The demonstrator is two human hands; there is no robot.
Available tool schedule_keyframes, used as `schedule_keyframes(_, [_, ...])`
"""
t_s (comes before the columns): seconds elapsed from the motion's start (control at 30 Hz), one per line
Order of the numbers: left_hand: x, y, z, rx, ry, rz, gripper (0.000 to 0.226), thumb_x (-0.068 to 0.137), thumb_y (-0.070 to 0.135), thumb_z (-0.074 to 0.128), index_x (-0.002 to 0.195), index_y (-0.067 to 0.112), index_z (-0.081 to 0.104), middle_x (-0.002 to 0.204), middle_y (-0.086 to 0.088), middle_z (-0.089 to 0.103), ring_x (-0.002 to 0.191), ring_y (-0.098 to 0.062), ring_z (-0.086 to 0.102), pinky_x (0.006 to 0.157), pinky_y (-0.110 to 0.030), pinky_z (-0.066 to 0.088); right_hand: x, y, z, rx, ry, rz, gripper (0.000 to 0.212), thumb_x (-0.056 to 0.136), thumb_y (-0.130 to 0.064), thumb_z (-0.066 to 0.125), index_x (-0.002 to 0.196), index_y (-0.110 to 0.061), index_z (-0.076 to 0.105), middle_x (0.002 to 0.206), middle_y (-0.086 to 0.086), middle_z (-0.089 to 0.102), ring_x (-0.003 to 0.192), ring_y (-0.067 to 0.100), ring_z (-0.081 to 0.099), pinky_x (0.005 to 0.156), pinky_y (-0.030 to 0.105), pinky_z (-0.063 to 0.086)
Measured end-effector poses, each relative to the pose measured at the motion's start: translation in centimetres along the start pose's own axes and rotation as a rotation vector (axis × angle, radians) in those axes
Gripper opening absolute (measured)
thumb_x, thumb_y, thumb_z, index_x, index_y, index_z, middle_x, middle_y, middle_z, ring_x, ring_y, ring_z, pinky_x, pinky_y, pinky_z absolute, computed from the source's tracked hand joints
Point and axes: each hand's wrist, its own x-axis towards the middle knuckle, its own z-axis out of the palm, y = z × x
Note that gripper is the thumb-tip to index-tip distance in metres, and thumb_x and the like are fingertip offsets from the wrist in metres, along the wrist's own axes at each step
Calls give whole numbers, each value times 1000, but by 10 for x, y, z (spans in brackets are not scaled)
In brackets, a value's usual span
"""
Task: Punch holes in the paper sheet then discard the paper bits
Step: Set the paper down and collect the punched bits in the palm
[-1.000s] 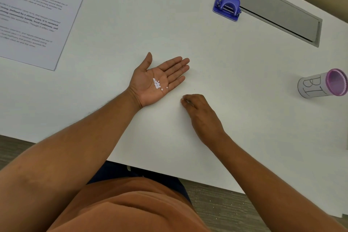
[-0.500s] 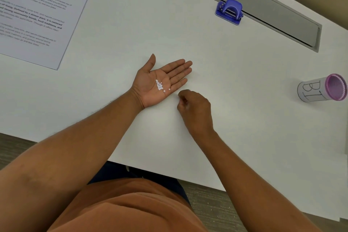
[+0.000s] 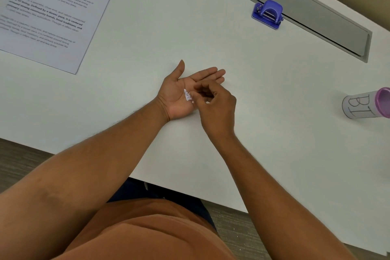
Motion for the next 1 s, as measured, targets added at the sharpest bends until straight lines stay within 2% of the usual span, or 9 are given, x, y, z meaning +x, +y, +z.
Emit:
schedule_keyframes(0.1, [1,0,0,-36,0,5,86,111,65,29,164,-3,32,170,-23,38,160,-35,33,135,-49,17,3,1,-6,-34,-83,-4,23,95,-11,70,114,-21,76,95,-25,72,93,-10,69,79,3,48])
schedule_keyframes(0.2, [1,0,0,-2,4,10,86,111,65,27,163,-3,35,170,-22,39,160,-35,34,136,-47,14,9,2,-18,48,-107,6,24,93,-11,71,113,-22,76,99,-20,77,96,-2,72,83,15,55])
schedule_keyframes(0.33, [1,0,1,-15,-5,15,84,111,65,27,161,-2,37,170,-21,38,159,-33,37,133,-45,23,10,20,-52,142,68,57,17,92,-17,74,107,-25,77,101,-12,78,97,8,74,84,31,61])
schedule_keyframes(0.4, [1,0,0,-30,-9,18,84,111,64,28,162,-2,36,171,-21,37,160,-34,34,134,-47,22,4,39,-71,34,138,80,12,94,-24,74,105,-27,77,101,-16,77,94,6,73,83,28,61])
schedule_keyframes(0.47, [2,0,-1,-36,-8,16,84,111,64,27,162,-2,36,171,-21,37,161,-34,33,134,-47,21,-4,60,-84,-94,122,94,13,96,-23,72,108,-26,77,102,-17,76,91,3,70,83,26,59])
schedule_keyframes(0.6, [4,0,-3,-23,-10,18,84,112,64,26,162,-2,36,171,-20,37,160,-34,34,134,-47,22,-15,93,-91,-343,-11,35,24,100,-17,67,123,-16,74,108,-2,67,96,14,65,92,39,54])
schedule_keyframes(0.7, [5,0,-3,-26,-13,23,83,112,63,26,163,-2,34,171,-20,37,160,-34,35,134,-47,23,-21,100,-80,-508,-39,-53,34,103,-19,62,137,-16,66,109,3,59,99,23,59,93,44,50])
schedule_keyframes(0.83, [5,0,-3,-32,-10,28,83,112,64,25,163,-2,34,171,-21,37,160,-34,35,133,-48,26,-25,100,-65,-571,-14,-138,37,103,-21,62,140,-20,64,108,5,59,97,24,57,90,45,48])
schedule_keyframes(1.0, [5,1,-4,-29,-5,29,83,112,63,26,164,-1,33,171,-20,37,160,-34,35,134,-47,22,-23,102,-63,-598,16,-190,38,105,-22,59,142,-16,63,108,9,58,95,27,59,85,47,50])
